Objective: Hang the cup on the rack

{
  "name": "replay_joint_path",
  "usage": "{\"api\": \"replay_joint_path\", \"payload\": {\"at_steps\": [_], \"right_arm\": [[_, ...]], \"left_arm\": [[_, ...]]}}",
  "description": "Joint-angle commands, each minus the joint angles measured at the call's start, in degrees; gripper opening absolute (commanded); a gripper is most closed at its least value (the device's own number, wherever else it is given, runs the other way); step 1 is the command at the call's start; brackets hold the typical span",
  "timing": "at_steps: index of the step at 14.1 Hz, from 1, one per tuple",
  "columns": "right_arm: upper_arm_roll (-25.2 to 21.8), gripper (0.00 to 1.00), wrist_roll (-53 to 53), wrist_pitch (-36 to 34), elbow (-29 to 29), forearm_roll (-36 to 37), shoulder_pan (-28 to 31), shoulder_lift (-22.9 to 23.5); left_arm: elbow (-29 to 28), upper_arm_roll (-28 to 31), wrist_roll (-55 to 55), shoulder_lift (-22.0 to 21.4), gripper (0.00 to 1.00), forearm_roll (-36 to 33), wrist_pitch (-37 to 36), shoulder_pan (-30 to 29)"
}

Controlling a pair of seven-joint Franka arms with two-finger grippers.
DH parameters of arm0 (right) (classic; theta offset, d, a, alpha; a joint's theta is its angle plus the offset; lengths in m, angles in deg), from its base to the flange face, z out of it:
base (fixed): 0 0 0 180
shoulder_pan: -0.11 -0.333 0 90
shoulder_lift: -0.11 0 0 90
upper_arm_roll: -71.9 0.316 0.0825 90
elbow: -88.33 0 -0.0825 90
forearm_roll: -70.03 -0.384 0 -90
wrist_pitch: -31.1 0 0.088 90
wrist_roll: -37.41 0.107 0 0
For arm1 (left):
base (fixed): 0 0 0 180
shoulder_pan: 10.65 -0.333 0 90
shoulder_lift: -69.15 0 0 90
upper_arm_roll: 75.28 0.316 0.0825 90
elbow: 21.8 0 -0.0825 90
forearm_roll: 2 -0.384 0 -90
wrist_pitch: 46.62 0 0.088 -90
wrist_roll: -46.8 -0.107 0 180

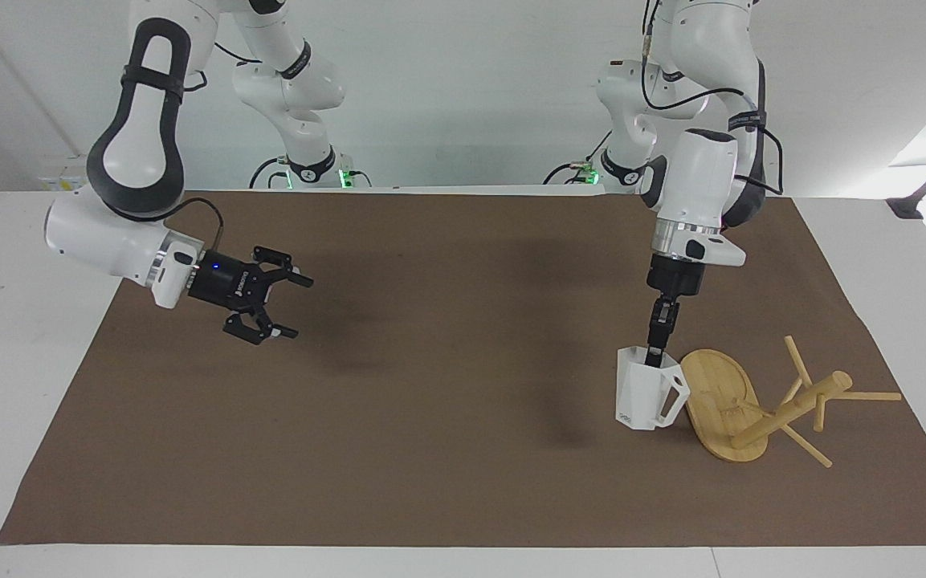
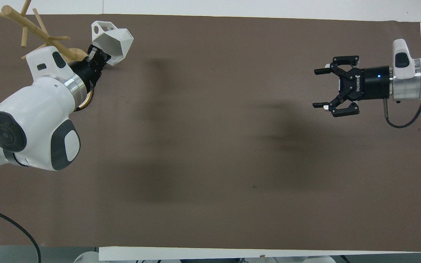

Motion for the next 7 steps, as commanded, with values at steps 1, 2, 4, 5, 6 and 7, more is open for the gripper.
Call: {"api": "replay_joint_path", "payload": {"at_steps": [1,2,4,5,6,7], "right_arm": [[0.4,1.00,11.2,-1.8,1.0,10.3,0.5,-2.8],[0.5,1.00,16.7,-2.9,2.2,15.0,0.4,-3.8],[0.6,1.00,28.0,-3.0,3.3,21.8,0.1,-5.4],[0.6,1.00,34.3,-3.1,4.2,24.9,0.2,-5.9],[0.6,1.00,37.6,-3.1,5.3,27.8,0.2,-6.0],[0.6,1.00,39.5,-3.4,7.7,31.6,0.2,-5.9]], "left_arm": [[-5.6,-0.7,-3.3,-3.5,0.00,-0.8,5.2,-3.9],[-5.4,-0.7,-3.4,-3.3,0.00,-0.9,5.4,-4.3],[-5.2,-0.7,-3.5,-3.1,0.00,-1.2,5.5,-5.3],[-5.2,-0.7,-3.5,-3.1,0.00,-1.7,5.4,-5.6],[-5.2,-0.7,-3.6,-3.1,0.00,-1.7,5.4,-5.7],[-5.3,-0.7,-3.6,-3.1,0.00,-1.7,5.3,-5.7]]}}
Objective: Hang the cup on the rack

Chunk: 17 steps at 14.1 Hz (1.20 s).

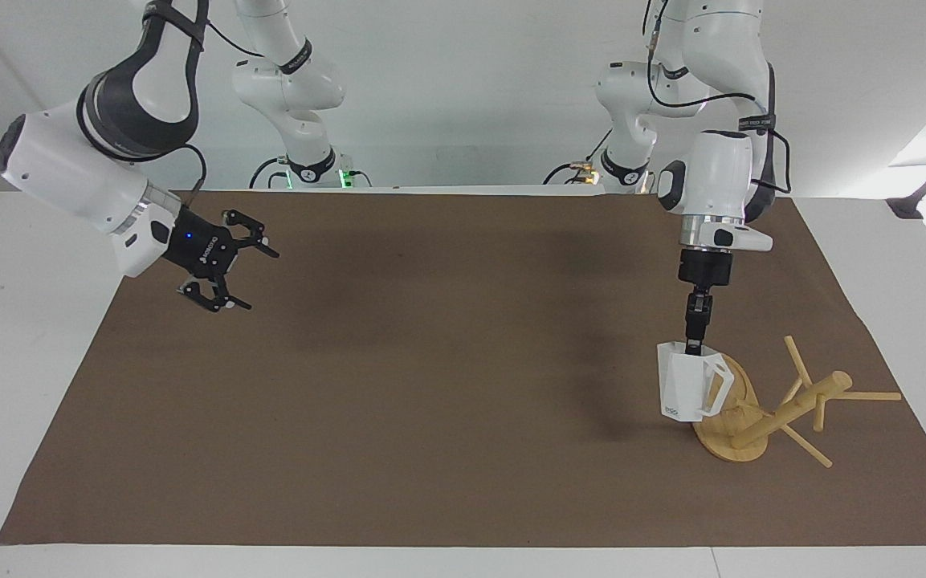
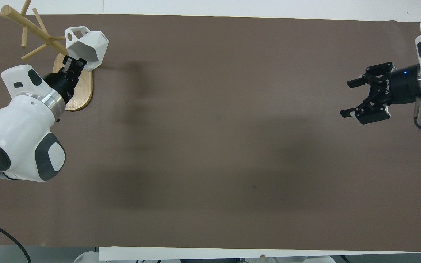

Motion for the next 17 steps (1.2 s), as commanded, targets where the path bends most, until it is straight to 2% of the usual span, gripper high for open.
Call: {"api": "replay_joint_path", "payload": {"at_steps": [1,4,6,8,9,10,11,14,17], "right_arm": [[0.4,1.00,8.0,-3.1,6.4,10.5,0.5,0.0],[0.5,1.00,24.8,-14.0,15.0,18.7,0.6,0.6],[0.3,1.00,32.1,-19.9,17.7,21.0,0.5,0.2],[-0.2,1.00,41.4,-25.6,21.4,23.9,-0.2,0.0],[-0.5,1.00,44.4,-28.0,22.5,25.9,-1.3,-0.8],[-3.2,1.00,47.3,-30.1,23.4,26.5,-4.7,-1.2],[-6.0,1.00,51.0,-30.8,23.4,26.7,-6.3,-1.4],[-6.3,1.00,62.1,-30.8,18.5,26.9,-6.4,-4.4],[-7.0,1.00,62.8,-31.3,17.7,27.1,-6.2,-4.4]], "left_arm": [[-1.4,-0.6,-1.3,-1.2,0.00,-1.1,0.6,-1.1],[-1.3,-0.6,-2.9,-1.1,0.00,-1.3,-1.0,-2.4],[0.0,-0.7,-6.8,-1.1,0.00,-1.4,-6.3,-3.1],[0.8,-0.7,-8.2,-1.1,0.00,-1.4,-8.4,-3.4],[0.9,-0.7,-8.2,-1.0,0.00,-1.4,-8.4,-3.4],[1.1,-0.7,-8.9,-0.5,0.00,-1.4,-8.4,-3.4],[1.7,-0.7,-9.3,0.4,0.00,-1.4,-8.4,-3.5],[3.1,-0.7,-9.7,1.7,0.00,-1.5,-8.5,-4.6],[4.8,-0.7,-10.0,2.5,0.00,-1.6,-10.1,-4.7]]}}
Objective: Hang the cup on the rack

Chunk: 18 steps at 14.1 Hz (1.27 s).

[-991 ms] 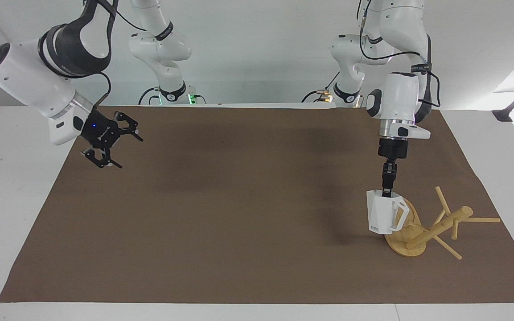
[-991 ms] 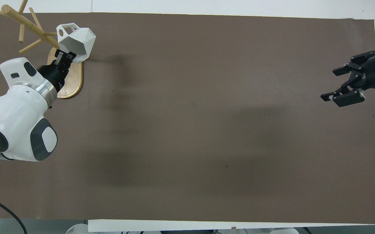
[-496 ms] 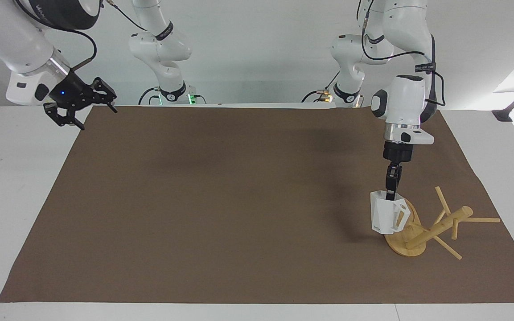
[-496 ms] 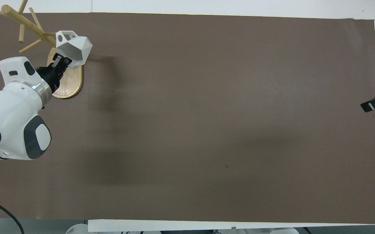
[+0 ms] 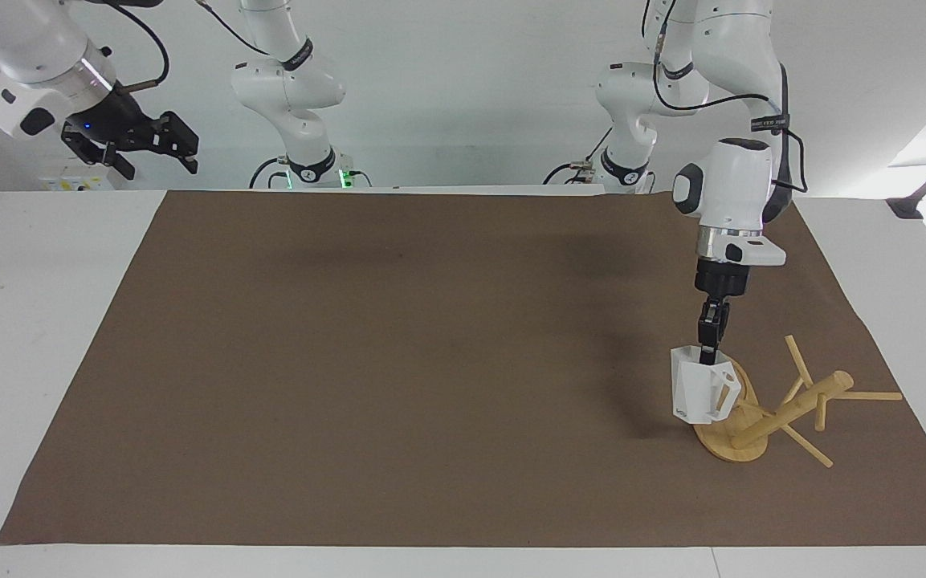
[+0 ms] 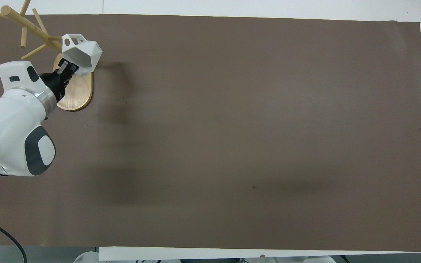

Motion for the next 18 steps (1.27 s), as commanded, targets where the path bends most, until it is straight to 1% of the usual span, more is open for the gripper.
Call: {"api": "replay_joint_path", "payload": {"at_steps": [1,6,8,9,10,12,13,14,15,16,17,18], "right_arm": [[-0.1,1.00,1.8,0.0,-2.3,2.2,-0.1,-1.1],[-0.4,1.00,4.9,0.4,-3.1,2.6,0.4,-1.1],[-2.7,1.00,5.4,3.8,-6.9,2.5,-0.1,-2.3],[-3.2,1.00,5.4,5.2,-7.7,2.4,-0.2,-2.3],[-3.2,1.00,5.5,6.8,-7.7,2.2,-0.2,-2.1],[-3.2,1.00,5.4,6.9,-7.7,2.3,-1.0,-1.9],[-3.4,1.00,5.5,7.2,-7.7,2.4,-2.5,-1.9],[-3.1,1.00,5.6,7.4,-7.7,2.6,-2.6,-1.8],[-3.0,1.00,5.8,7.6,-8.1,2.6,-2.6,-2.0],[-3.1,1.00,5.9,9.0,-9.1,2.5,-2.5,-2.2],[-3.3,1.00,5.9,9.6,-9.7,2.6,-2.5,-2.4],[-3.4,1.00,5.9,9.6,-9.9,2.5,-2.5,-2.8]], "left_arm": [[3.1,-0.5,-1.0,1.5,0.00,-0.9,-3.0,-1.4],[4.7,-0.6,-1.2,1.7,0.00,-0.6,-5.1,-2.6],[4.4,-0.6,-1.2,1.6,0.00,-0.4,-6.3,-2.7],[4.3,-0.6,-1.2,1.6,0.00,-0.4,-7.1,-2.8],[4.3,-0.6,-1.2,1.6,0.00,-0.4,-7.5,-3.8],[4.1,-0.6,-1.2,1.3,0.00,-0.3,-9.0,-4.5],[4.1,-0.6,-1.1,1.3,0.00,-0.2,-9.1,-5.3],[4.1,-0.6,-1.1,1.3,0.00,-0.2,-9.1,-5.5],[4.2,-0.6,-1.0,1.3,0.06,0.0,-9.2,-5.6],[4.2,-0.6,-1.0,1.3,0.15,0.0,-9.9,-5.6],[4.4,-0.5,-1.0,1.2,0.26,0.0,-11.1,-5.7],[4.5,-0.5,-1.0,1.1,0.35,0.0,-12.3,-6.4]]}}
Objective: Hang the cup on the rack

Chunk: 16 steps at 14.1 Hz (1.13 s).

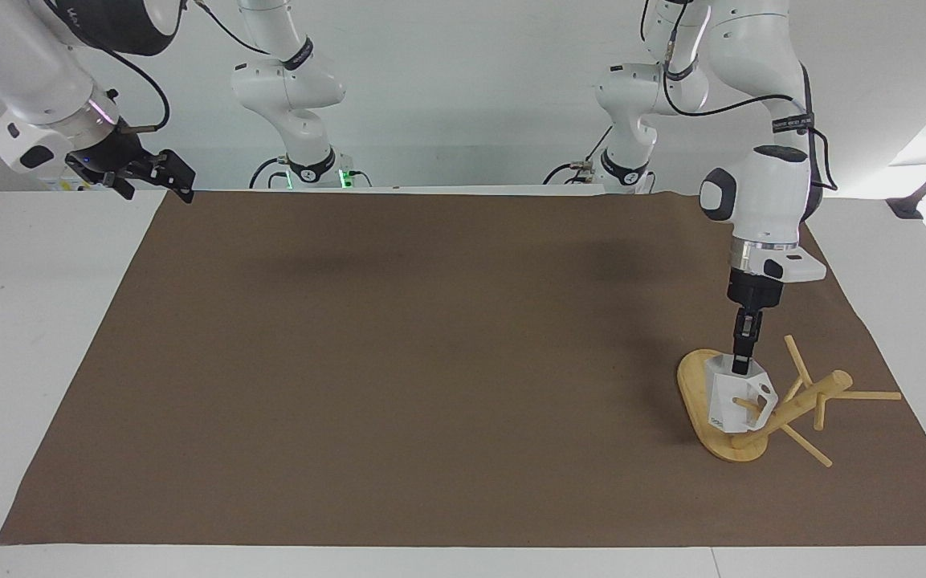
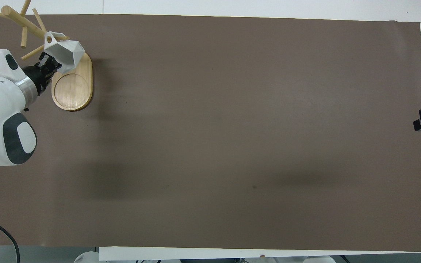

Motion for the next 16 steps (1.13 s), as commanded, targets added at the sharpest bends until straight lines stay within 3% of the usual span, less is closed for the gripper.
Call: {"api": "replay_joint_path", "payload": {"at_steps": [1,3,5,9,13,16], "right_arm": [[0.0,1.00,0.7,1.7,-3.2,0.6,0.2,-2.5],[0.0,1.00,0.4,1.6,-3.1,0.5,0.1,-2.6],[0.1,1.00,0.4,1.5,-3.2,0.4,-0.1,-2.6],[0.1,1.00,0.4,1.5,-3.1,0.4,-0.1,-2.6],[0.1,1.00,0.4,1.5,-3.1,0.4,-0.1,-2.6],[0.1,1.00,0.4,1.5,-3.1,0.4,-0.1,-2.6]], "left_arm": [[0.7,-0.5,-0.6,-0.5,0.46,0.0,-5.2,-1.7],[1.6,0.0,-0.9,-1.0,0.71,-0.1,-10.0,-1.9],[4.6,0.1,-5.1,-1.2,0.96,-0.2,-19.3,-2.5],[11.3,0.2,-14.7,-4.4,0.99,-0.2,-39.1,-4.6],[23.6,0.2,-32.5,-4.7,0.99,-0.2,-64.0,-5.5],[29.7,0.2,-40.4,-4.8,0.99,-0.7,-73.5,-5.2]]}}
